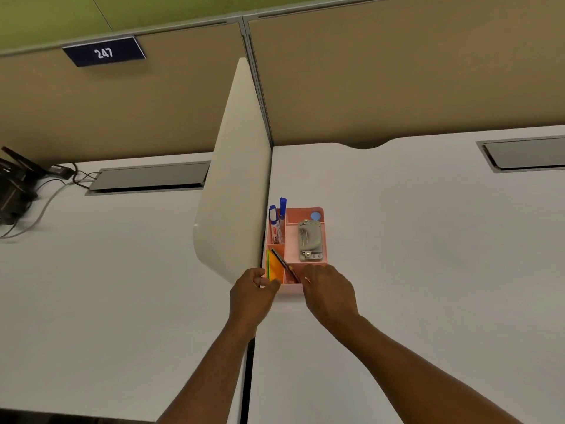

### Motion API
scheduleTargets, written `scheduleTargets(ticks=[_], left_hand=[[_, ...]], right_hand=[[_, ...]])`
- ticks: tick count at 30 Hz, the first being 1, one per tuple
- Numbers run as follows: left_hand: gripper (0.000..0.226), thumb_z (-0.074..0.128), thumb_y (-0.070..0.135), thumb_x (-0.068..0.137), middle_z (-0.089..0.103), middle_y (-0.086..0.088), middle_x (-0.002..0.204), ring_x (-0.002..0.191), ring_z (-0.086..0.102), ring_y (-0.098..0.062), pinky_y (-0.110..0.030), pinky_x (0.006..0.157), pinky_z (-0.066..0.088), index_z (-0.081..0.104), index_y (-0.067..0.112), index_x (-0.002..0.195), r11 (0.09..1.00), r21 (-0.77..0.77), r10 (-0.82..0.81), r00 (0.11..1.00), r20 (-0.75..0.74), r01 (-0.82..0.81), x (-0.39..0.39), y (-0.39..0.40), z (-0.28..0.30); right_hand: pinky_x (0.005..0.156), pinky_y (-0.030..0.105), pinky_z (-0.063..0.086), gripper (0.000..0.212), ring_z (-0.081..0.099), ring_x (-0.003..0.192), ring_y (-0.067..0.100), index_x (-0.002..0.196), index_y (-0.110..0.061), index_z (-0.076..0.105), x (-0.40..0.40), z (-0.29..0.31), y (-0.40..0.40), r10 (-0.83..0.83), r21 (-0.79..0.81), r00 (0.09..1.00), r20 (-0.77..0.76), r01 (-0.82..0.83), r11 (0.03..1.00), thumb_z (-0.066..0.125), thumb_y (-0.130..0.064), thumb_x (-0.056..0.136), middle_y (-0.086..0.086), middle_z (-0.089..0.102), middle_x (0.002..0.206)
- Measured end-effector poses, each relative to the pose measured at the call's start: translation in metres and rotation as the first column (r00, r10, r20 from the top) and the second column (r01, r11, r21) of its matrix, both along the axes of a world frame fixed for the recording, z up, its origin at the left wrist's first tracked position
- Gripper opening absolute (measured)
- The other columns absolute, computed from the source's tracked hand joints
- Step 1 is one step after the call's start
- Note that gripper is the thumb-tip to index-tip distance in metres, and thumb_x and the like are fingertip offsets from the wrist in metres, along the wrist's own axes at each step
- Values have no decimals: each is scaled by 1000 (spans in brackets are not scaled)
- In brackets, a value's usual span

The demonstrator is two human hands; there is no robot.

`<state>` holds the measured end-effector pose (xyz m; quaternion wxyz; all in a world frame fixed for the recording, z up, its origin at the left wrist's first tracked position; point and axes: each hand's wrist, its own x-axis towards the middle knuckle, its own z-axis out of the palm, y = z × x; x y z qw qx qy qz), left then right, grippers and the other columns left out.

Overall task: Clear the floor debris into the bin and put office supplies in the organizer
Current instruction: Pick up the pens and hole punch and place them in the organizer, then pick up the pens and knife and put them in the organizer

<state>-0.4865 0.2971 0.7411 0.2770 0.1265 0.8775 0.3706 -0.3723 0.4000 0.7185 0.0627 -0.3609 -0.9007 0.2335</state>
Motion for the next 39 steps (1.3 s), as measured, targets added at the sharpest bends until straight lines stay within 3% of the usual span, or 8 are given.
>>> scheduleTargets(ticks=[3, 7, 12, 20, 26, 31, 36, 39], left_hand=[[34, 67, 28, 87, 65, 2, 105, 98, 63, -18, -27, 79, 54, 58, 18, 119, 999, 13, -30, 1000, 10, 29, 18, -17, 4], [28, 58, 33, 92, 66, 3, 112, 99, 62, -15, -32, 88, 53, 60, 21, 117, 990, 41, -134, 991, -22, 135, 47, -45, 7], [26, 46, 34, 97, 67, 5, 111, 91, 55, -7, -22, 78, 37, 65, 19, 107, 934, -2, -354, 922, -158, 358, 93, -97, 1], [38, 46, 42, 96, 58, 2, 131, 119, 54, -17, -32, 98, 42, 58, 18, 124, 853, -72, -510, 797, -323, 517, 165, -215, -7], [30, 51, 36, 95, 62, -2, 121, 107, 57, -15, -29, 88, 45, 60, 18, 117, 809, -56, -569, 755, -327, 585, 214, -270, -2], [38, 53, 35, 95, 58, -2, 130, 120, 52, -18, -32, 98, 42, 55, 17, 128, 790, -41, -594, 745, -304, 612, 243, -292, -1], [35, 54, 32, 95, 59, -2, 126, 116, 54, -17, -32, 97, 45, 56, 16, 127, 808, -11, -571, 777, -266, 590, 282, -309, -18], [34, 53, 31, 95, 61, -2, 124, 114, 55, -17, -33, 96, 47, 58, 14, 124, 800, -26, -586, 772, -245, 599, 305, -315, -38]], right_hand=[[81, 31, 54, 28, 65, 96, 17, 119, -26, 61, 21, 0, -17, -26, 32, 999, -48, 28, 999, 55, -37, 94, -3, 69, 112], [90, 29, 50, 35, 61, 104, 13, 122, -26, 62, 55, -4, -50, -63, -28, 995, -81, 61, 998, 53, -45, 94, -7, 68, 118], [100, 32, 43, 46, 52, 120, 15, 131, -26, 53, 109, -8, -108, -63, -99, 998, -12, 61, 993, 46, -54, 94, -6, 59, 132], [105, 37, 39, 53, 46, 129, 17, 134, -25, 49, 203, 0, -217, -191, -38, 982, -13, 190, 981, 43, -58, 93, -4, 53, 139], [99, 38, 46, 51, 52, 119, 18, 125, -21, 56, 274, 11, -275, -284, -13, 959, -18, 283, 959, 43, -58, 92, -1, 61, 126], [88, 29, 46, 43, 57, 110, 12, 115, -24, 61, 327, 10, -304, -370, -2, 929, -30, 370, 929, 42, -56, 93, -5, 65, 115], [80, 33, 50, 38, 62, 96, 17, 106, -16, 68, 386, -7, -315, -440, 2, 898, -3, 440, 898, 45, -46, 97, 0, 70, 102], [73, 29, 44, 35, 64, 91, 21, 100, -14, 70, 416, -26, -319, -473, -13, 881, 25, 474, 881, 47, -41, 97, 3, 71, 95]])
